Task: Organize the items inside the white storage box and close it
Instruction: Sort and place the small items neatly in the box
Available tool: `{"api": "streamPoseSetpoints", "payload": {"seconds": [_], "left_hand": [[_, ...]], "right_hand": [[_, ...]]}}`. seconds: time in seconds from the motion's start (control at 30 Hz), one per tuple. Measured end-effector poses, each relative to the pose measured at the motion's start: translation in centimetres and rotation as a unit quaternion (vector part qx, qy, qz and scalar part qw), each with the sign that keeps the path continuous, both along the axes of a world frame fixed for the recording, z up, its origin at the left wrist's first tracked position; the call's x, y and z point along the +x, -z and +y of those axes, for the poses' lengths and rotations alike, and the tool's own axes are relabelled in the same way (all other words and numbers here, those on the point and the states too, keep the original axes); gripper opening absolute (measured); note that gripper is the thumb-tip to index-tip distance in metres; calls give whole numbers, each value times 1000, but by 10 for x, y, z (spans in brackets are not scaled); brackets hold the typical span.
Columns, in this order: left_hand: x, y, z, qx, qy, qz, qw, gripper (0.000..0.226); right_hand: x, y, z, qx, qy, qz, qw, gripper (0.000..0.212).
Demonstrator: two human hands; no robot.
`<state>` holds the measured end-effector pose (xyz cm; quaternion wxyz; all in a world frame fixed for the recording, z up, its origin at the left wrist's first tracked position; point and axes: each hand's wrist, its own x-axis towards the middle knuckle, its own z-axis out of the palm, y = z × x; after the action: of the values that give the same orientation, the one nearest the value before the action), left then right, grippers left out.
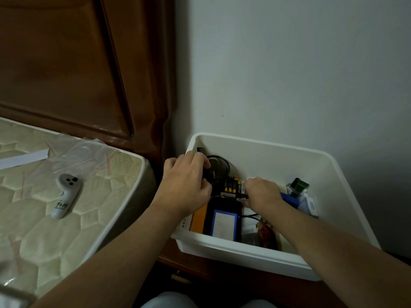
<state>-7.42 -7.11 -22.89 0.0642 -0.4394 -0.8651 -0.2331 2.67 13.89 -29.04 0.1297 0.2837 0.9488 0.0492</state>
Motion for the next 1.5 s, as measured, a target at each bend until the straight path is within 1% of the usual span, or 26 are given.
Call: {"api": "streamPoseSetpoints", "payload": {"seconds": [0.23, 0.47, 0.57, 0.73, 0.83, 0.9, 0.93, 1.0, 1.03, 1.07, 1.1, 1.13, 1.17, 1.2, 1.23, 1.27, 1.3, 1.33, 1.37, 1.43, 1.5], "left_hand": [[-1, 0, 0, 8, -3, -7, 1000, 35], [0, -1, 0, 7, -1, -5, 1000, 35], [0, 0, -1, 7, 1, -9, 1000, 35], [0, -2, 0, 3, 3, -8, 1000, 35], [1, -2, -1, -4, 2, -5, 1000, 34], [1, -4, -1, -2, 4, -5, 1000, 34], [2, -5, -1, -2, 5, -7, 1000, 34], [4, -8, 0, -13, 7, 2, 1000, 33], [6, -9, -1, -24, 12, 18, 999, 32], [7, -11, -1, -38, 20, 44, 998, 31], [10, -12, -2, -54, 37, 79, 995, 30], [13, -14, -3, -67, 61, 118, 989, 28], [16, -15, -3, -73, 89, 152, 982, 27], [19, -16, -2, -70, 114, 176, 975, 26], [22, -17, 2, -65, 129, 179, 973, 26], [28, -17, 9, -66, 132, 153, 977, 27], [34, -16, 17, -70, 125, 103, 984, 27], [41, -13, 28, -77, 116, 37, 990, 29], [48, -8, 39, -89, 110, -32, 989, 31], [59, 5, 61, -140, 117, -145, 973, 44], [66, 18, 80, -203, 133, -221, 945, 59]], "right_hand": [[0, 0, -1, -10, 14, 3, 1000, 44], [-2, 4, -4, 25, 10, -17, 999, 36], [-2, 4, -3, 14, 14, -17, 1000, 38], [-3, 1, -4, -2, 24, -20, 1000, 36], [-1, -8, -7, -5, 12, -25, 1000, 29], [2, -21, -8, -8, 1, 1, 1000, 21], [5, -30, -8, -14, 5, 32, 999, 18], [17, -53, -1, -47, 36, 130, 990, 16], [28, -66, 5, -63, 57, 188, 979, 18], [40, -80, 13, -55, 70, 245, 965, 24], [53, -92, 23, -14, 72, 285, 956, 31], [67, -102, 35, 46, 78, 301, 949, 39], [81, -110, 46, 94, 107, 297, 944, 49], [93, -114, 57, 110, 158, 276, 942, 60], [102, -115, 63, 90, 214, 252, 939, 69], [110, -111, 65, 47, 265, 232, 935, 75], [116, -104, 65, -7, 300, 219, 928, 76], [120, -94, 61, -51, 317, 214, 923, 74], [124, -84, 57, -70, 317, 214, 921, 72], [127, -71, 53, -52, 298, 222, 927, 70], [126, -68, 53, -15, 284, 233, 930, 70]]}}
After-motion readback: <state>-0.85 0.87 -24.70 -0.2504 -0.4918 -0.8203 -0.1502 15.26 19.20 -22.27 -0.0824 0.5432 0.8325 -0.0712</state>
